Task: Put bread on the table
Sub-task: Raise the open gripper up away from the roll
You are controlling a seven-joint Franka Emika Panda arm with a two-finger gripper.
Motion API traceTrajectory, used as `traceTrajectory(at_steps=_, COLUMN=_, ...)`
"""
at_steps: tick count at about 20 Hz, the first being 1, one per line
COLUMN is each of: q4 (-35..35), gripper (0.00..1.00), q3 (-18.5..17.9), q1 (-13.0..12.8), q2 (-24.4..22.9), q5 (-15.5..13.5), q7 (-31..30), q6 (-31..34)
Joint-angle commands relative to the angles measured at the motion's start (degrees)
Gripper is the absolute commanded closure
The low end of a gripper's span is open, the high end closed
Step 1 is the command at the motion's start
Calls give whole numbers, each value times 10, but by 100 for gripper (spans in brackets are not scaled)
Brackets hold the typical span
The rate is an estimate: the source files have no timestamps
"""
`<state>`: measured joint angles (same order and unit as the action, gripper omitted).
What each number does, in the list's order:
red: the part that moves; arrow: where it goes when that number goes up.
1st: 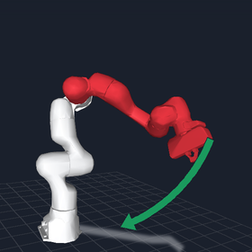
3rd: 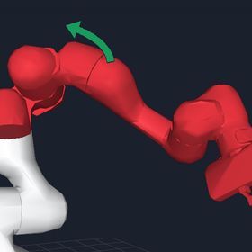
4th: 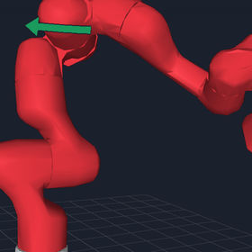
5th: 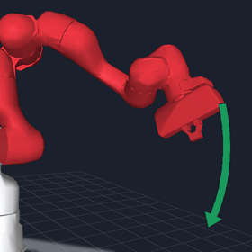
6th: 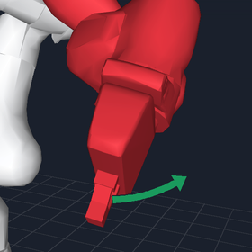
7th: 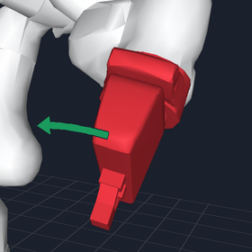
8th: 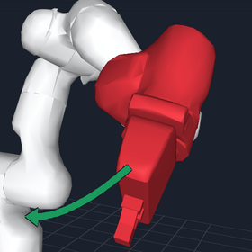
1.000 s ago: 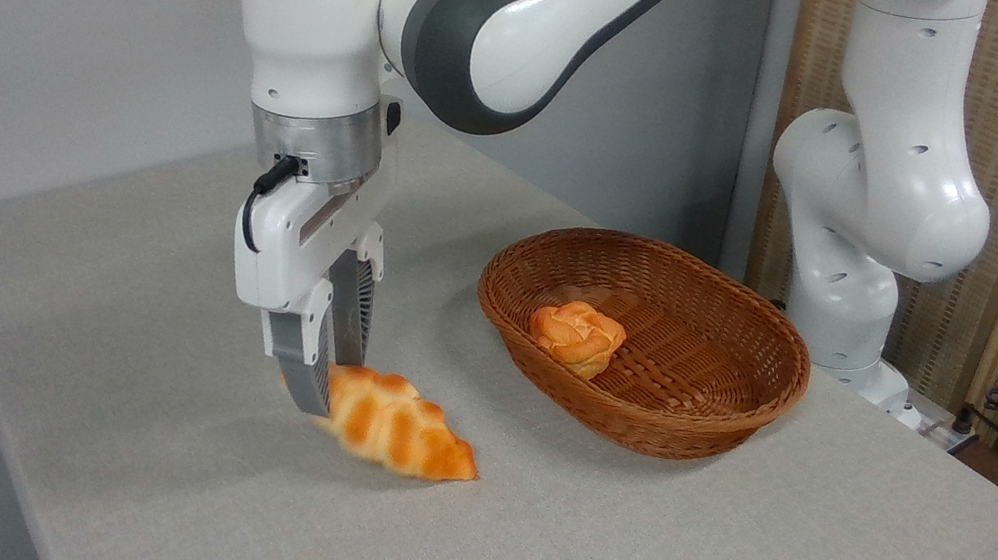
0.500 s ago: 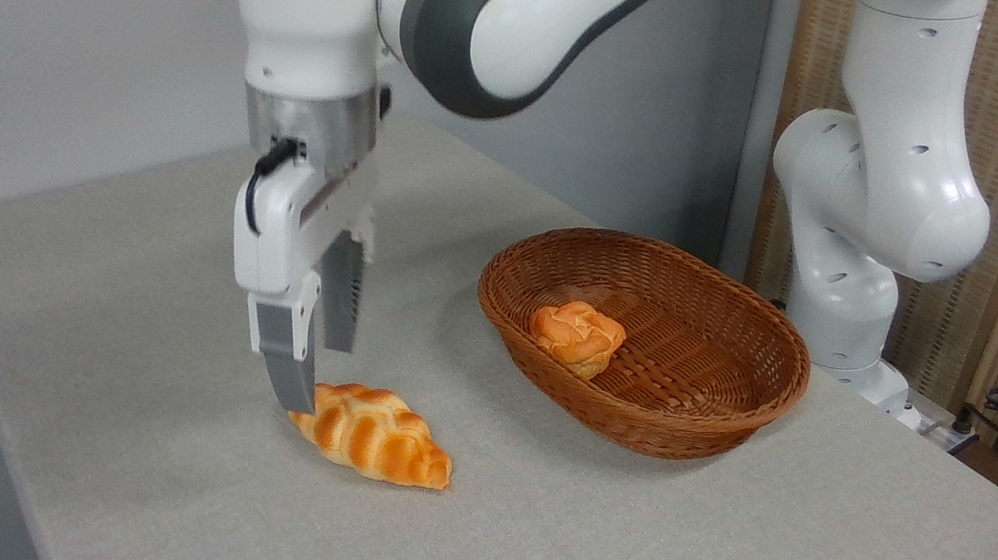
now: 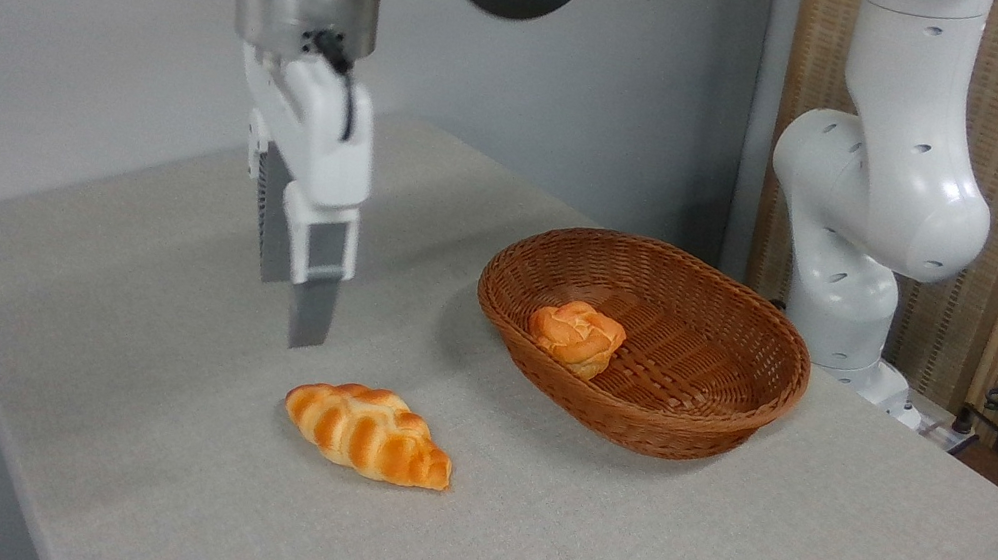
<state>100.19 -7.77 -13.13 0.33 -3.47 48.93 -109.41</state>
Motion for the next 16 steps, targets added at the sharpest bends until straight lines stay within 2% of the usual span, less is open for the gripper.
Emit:
traceTrajectory(at_steps=1, q4=-17, gripper=0, q3=-17, q1=-4, q2=-2, q5=-14, q7=-110, q6=36)
traceTrajectory(at_steps=16, q4=-15, gripper=0, q3=-21, q1=-5, q2=-1, q5=-16, q7=-124, q6=39)
